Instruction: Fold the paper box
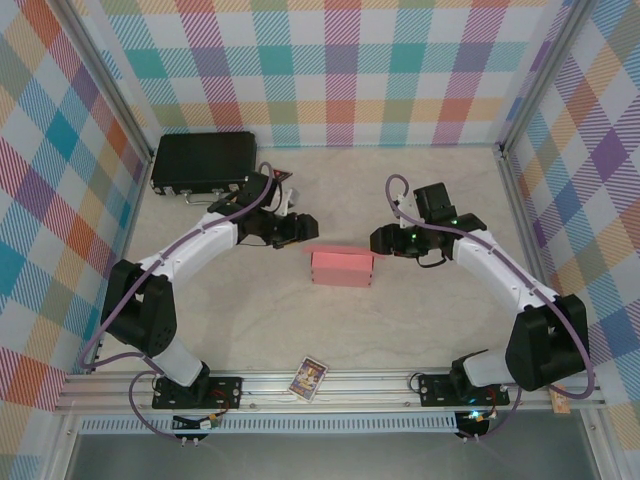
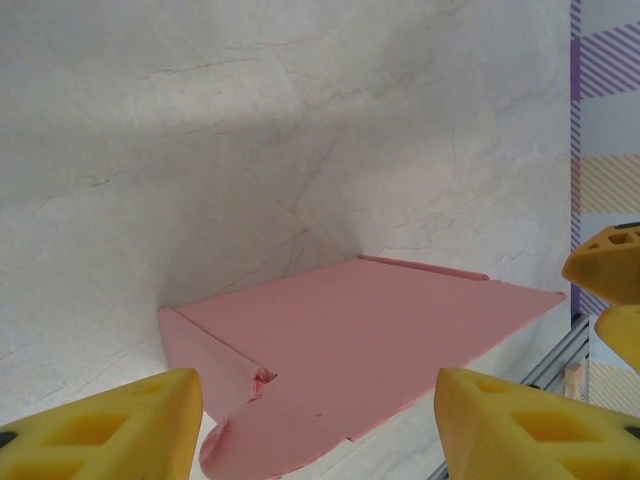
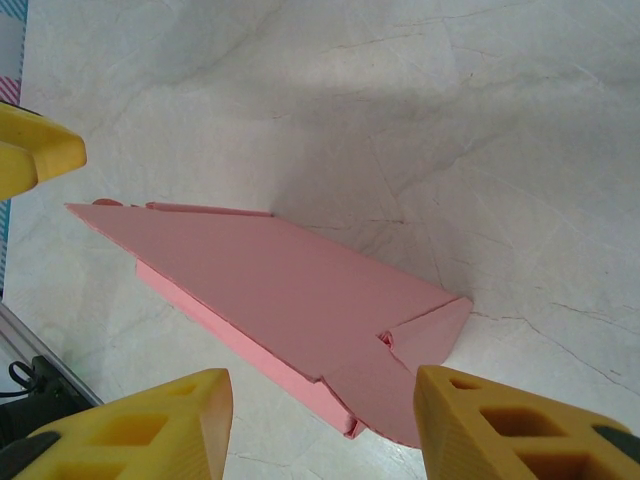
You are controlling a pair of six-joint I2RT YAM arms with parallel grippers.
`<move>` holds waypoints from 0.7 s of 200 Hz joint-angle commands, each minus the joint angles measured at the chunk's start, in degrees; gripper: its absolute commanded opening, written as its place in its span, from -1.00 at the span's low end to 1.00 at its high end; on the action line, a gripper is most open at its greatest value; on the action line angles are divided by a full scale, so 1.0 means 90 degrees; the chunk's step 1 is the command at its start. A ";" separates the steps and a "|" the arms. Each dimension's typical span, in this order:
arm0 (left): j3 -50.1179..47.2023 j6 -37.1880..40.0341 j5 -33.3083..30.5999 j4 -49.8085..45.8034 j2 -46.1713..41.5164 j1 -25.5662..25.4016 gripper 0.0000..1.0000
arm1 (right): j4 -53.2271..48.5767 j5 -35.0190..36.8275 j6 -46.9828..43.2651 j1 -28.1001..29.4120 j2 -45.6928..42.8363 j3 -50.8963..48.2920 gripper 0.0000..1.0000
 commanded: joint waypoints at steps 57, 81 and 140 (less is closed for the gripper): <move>0.0241 0.0277 -0.0162 -0.0505 0.0231 -0.0197 0.19 | -0.0237 0.0002 -0.0077 0.0057 -0.0178 -0.0230 0.01; 0.0254 0.0277 -0.0188 -0.0521 0.0239 -0.0248 0.17 | -0.0209 -0.0034 -0.0034 0.0087 -0.0167 -0.0249 -0.01; 0.0250 0.0277 -0.0227 -0.0626 0.0150 -0.0268 0.00 | -0.0149 -0.0035 0.0045 0.0127 -0.0123 -0.0276 -0.02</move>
